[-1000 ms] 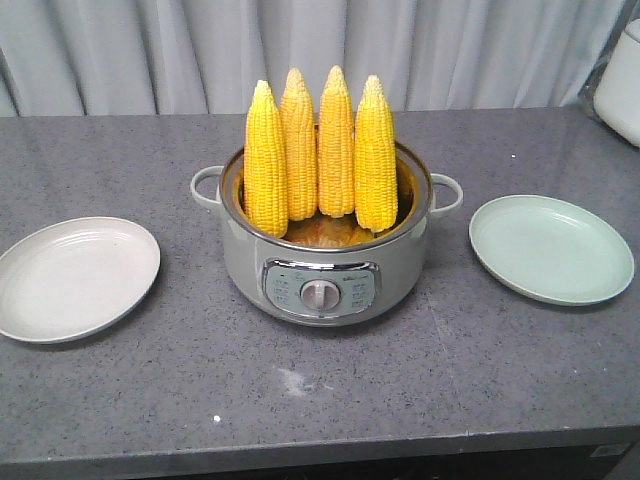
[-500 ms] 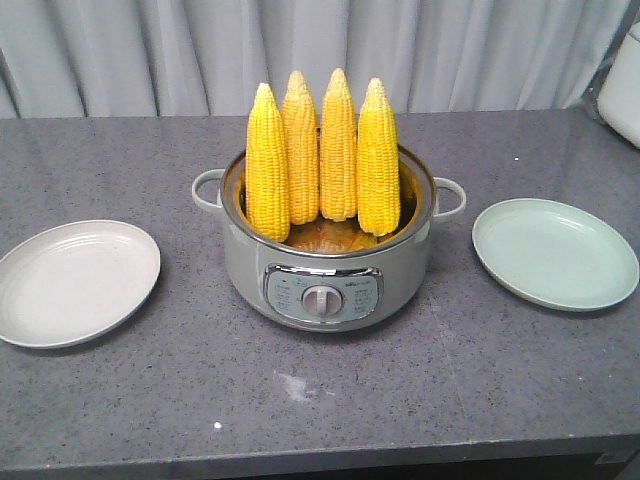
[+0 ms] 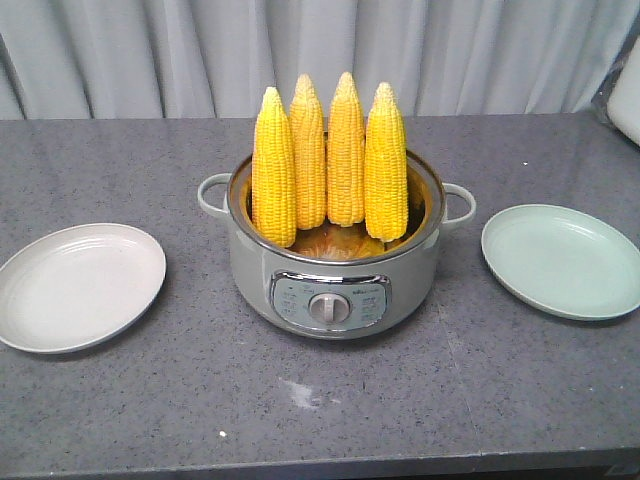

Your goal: Distribute corn equally

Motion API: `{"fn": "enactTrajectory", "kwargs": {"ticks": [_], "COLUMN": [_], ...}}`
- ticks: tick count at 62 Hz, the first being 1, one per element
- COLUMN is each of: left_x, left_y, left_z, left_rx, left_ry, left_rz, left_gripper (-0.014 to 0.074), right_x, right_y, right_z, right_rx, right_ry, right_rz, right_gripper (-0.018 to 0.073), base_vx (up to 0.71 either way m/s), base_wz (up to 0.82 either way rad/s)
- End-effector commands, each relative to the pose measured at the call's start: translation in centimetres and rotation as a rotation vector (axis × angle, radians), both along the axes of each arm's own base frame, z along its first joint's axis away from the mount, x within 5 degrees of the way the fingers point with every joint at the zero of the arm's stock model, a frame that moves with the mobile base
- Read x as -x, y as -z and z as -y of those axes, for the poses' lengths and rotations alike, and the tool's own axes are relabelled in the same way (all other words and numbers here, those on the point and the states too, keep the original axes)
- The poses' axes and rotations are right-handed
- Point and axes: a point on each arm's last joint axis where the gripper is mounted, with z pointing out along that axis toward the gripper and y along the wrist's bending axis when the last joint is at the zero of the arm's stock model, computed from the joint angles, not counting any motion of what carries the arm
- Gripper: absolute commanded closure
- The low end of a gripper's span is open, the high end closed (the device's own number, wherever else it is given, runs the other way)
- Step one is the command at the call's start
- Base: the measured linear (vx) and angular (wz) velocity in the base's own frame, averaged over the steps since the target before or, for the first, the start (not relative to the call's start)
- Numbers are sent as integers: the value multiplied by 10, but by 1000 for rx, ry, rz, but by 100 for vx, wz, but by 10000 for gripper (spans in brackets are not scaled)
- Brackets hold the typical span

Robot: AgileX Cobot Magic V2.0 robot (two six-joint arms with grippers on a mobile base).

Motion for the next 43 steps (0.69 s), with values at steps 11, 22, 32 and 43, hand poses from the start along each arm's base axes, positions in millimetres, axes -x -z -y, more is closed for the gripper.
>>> {"fn": "enactTrajectory", "kwargs": {"ticks": [11,22,32,43], "left_x": [2,2,2,2], "left_y": [-6,-6,-6,-6], "left_z": [0,0,0,0], "left_rx": [-2,-2,-2,-2], "left_ry": [-3,-3,-3,-3], "left_rz": [87,87,87,87], "left_gripper": [603,603,603,603], "right_x": [0,0,0,0], "right_y": [-5,-5,-5,-5], "right_z": [-1,-1,-1,-1], "right_rx": [4,4,4,4], "right_ry": [-9,-9,-9,-9], "right_rz": [76,76,76,76], "right_gripper": [561,561,561,561], "base_vx": [1,0,0,0], "base_wz": [2,0,0,0]}}
